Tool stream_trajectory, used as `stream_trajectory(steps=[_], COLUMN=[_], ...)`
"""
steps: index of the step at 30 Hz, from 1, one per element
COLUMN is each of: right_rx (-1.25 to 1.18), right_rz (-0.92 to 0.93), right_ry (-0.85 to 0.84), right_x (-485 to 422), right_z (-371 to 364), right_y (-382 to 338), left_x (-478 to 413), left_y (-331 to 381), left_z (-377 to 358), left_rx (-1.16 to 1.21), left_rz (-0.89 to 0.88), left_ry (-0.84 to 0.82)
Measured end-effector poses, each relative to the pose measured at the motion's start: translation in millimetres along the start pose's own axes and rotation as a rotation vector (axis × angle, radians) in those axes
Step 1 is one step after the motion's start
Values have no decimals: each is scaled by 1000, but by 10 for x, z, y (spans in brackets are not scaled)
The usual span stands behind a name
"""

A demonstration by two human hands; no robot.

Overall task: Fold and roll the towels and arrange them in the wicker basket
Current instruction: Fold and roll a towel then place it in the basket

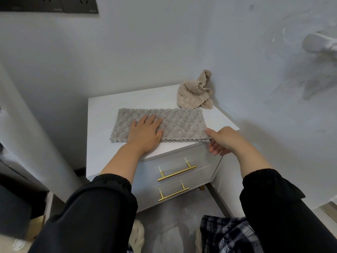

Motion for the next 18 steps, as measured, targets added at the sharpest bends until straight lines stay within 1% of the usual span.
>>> stream_trajectory(steps=[1, 3, 5, 8, 10, 12, 13, 14, 16, 17, 18], right_rx=[-73, -176, -281, -464, -606, -747, -830, -917, -1068, -1125, -1168], right_rz=[-16, -28, -10, 34, 31, 18, 16, 23, 60, 80, 103], right_ry=[-26, -21, 19, 88, 118, 132, 150, 174, 206, 188, 140], right_x=[19, 34, 20, -14, -42, -64, -79, -81, -69, -48, -8], right_z=[-7, 0, 18, 21, 13, 6, 4, 13, 54, 81, 102], right_y=[-14, -36, -56, -91, -119, -147, -154, -167, -184, -194, -215], left_x=[5, 17, 19, 34, 36, 49, 53, 57, 95, 112, 130], left_y=[5, 15, 27, 87, 156, 259, 311, 359, 434, 459, 469], left_z=[4, 13, 24, 58, 106, 203, 257, 296, 328, 323, 320], left_rx=[0, -4, -34, -102, -115, -92, -55, 35, 302, 381, 400], left_rz=[-5, -15, -25, -41, -54, -98, -123, -124, -78, -46, -8], left_ry=[8, 30, 54, 35, 28, 55, 60, 40, -9, 21, 96])
Point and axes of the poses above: each hand's wrist, its own x-axis away from the middle knuckle, its own z-axis out of the back of the hand, y = z × x, the point moved 1 cm from there along -x, towards the middle knuckle, and after that the axes turned 1 degree about x, right-handed, at the moved point
